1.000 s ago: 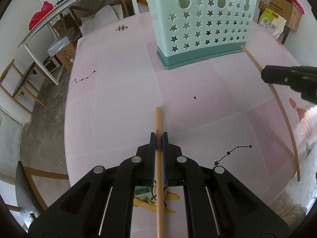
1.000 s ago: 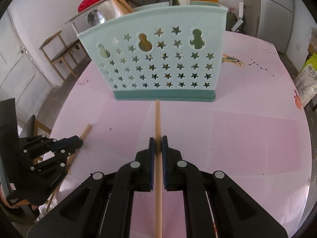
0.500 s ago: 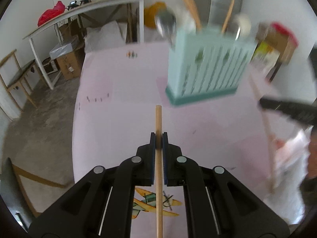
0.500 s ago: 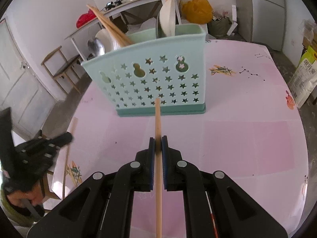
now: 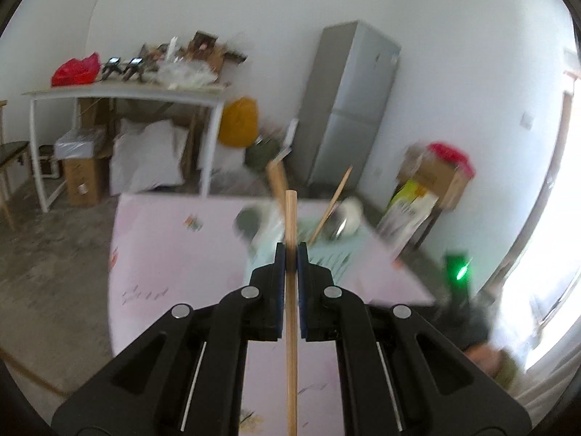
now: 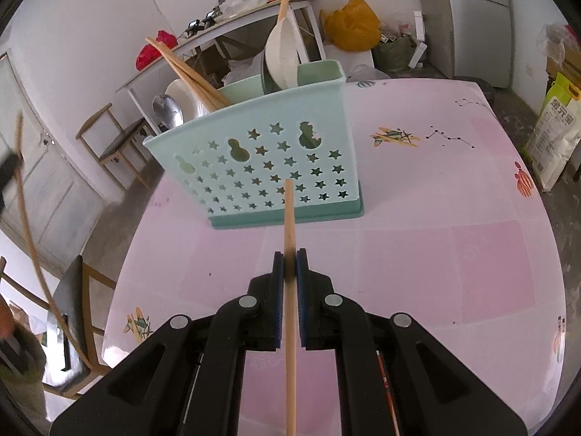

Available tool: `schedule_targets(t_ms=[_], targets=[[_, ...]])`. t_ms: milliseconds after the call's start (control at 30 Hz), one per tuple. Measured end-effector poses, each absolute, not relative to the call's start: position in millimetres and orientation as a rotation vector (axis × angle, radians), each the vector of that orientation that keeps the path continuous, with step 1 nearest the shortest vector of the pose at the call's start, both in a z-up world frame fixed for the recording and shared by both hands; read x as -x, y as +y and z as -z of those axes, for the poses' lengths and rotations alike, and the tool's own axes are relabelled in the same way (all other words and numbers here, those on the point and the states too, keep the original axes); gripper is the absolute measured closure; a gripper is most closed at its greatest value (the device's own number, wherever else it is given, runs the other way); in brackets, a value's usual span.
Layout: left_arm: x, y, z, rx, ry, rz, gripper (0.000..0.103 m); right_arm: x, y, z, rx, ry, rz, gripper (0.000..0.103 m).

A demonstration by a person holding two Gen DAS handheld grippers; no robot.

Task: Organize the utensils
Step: 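Lift the left gripper's chopstick into the basket and open it while right carries its chopstick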

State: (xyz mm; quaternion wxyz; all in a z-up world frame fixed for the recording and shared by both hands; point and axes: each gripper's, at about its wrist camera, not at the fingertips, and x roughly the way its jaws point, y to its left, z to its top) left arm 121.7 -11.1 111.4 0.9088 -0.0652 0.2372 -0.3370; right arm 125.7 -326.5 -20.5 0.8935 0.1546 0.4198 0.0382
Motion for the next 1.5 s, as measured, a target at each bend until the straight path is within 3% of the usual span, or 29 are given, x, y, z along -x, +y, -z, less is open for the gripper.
schedule_targets(t_ms=[467, 667, 900, 1133, 1233, 1400, 1500], targets=[[-196, -88, -201, 0.262, 0.148, 0.725, 0.098, -123, -339, 16, -0.365, 0.838, -0.070, 0.096], [-228, -130, -183, 0.269, 0.131, 0.675, 0.098, -124, -349, 17, -0.381, 0.843, -0.055, 0.096], [-247, -163, -127, 0.207, 0.168, 0.591, 0.098, -124, -354, 16, -0.391, 0.841, -0.049, 0.096], [-236, -135, -97, 0.294, 0.260, 0.607, 0.098, -121, -355, 15, -0.387, 0.833, -0.048, 0.096], [-221, -119, -95, 0.296, 0.272, 0.629, 0.089, -117, -356, 12, -0.382, 0.819, -0.044, 0.096], [-192, -91, -90, 0.275, 0.305, 0.657, 0.060, -106, -359, -3, -0.377, 0.777, -0.029, 0.096], [-173, -77, -82, 0.243, 0.336, 0.661, 0.050, -100, -361, -16, -0.379, 0.737, -0.034, 0.096]])
